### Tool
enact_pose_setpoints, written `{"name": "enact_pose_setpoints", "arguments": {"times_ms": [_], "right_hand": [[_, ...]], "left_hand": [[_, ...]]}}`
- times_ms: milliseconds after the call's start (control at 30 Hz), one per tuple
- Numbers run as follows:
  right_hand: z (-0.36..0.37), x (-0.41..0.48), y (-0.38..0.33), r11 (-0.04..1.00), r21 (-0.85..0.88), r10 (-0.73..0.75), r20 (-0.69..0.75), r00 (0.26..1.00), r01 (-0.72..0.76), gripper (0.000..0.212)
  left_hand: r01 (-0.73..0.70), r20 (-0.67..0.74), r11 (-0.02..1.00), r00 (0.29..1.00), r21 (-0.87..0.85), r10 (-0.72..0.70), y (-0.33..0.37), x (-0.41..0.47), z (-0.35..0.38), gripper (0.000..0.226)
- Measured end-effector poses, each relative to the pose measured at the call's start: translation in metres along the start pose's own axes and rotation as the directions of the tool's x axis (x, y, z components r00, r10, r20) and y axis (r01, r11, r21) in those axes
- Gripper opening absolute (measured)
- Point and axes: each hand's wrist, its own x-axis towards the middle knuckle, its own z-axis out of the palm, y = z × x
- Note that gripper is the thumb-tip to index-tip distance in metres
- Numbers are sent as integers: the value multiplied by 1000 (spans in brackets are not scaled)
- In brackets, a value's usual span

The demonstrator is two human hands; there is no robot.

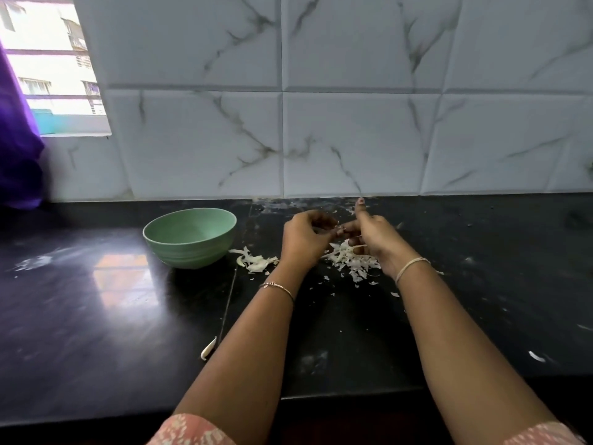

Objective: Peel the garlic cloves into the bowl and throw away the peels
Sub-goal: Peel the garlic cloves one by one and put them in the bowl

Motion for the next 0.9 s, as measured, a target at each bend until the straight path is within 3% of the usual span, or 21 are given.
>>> {"name": "enact_pose_setpoints", "arguments": {"times_ms": [67, 167, 267, 333, 400, 467, 533, 600, 767, 800, 900], "right_hand": [[-1, -3, -1, 998, 52, 20, 38, 999, -22, 76], [-3, -7, -4, 986, 146, 63, 100, 993, -77, 74], [-3, -6, -6, 974, 194, 88, 136, 987, -114, 71], [-3, -5, -6, 979, 183, 74, 97, 993, -91, 66], [-4, -3, -4, 990, 140, 26, -2, 1000, -25, 53], [-6, 0, 2, 993, 26, -109, -127, 986, 113, 30], [-8, 5, 7, 945, -195, -302, -223, 927, 261, 13], [-6, 5, 8, 906, -306, -370, -234, 899, 293, 17], [-2, 0, 2, 961, -146, -255, -131, 958, 236, 45], [-2, 0, 2, 965, -133, -244, -117, 963, 228, 44], [-3, 1, 5, 953, -158, -279, -136, 951, 257, 26]], "left_hand": [[-72, -19, 986, 997, 150, 75, 2, -3, -1, 11], [-202, -11, 889, 974, 411, 227, 6, -10, -2, 15], [-230, -11, 844, 963, 484, 268, 7, -9, 1, 21], [-133, -56, 930, 985, 342, 161, 5, -3, 3, 20], [57, -24, 998, 998, -25, -57, 1, 4, 4, 17], [242, 109, 902, 970, -357, -217, 1, 3, 3, 16], [325, 185, 796, 946, -510, -268, 3, 1, 0, 19], [352, 205, 756, 936, -551, -286, 4, 1, -1, 23], [321, 149, 800, 947, -507, -286, 0, 4, 0, 13], [299, 120, 819, 954, -489, -276, -1, 4, 0, 9], [276, 45, 858, 957, -434, -285, -5, 6, -2, 25]]}}
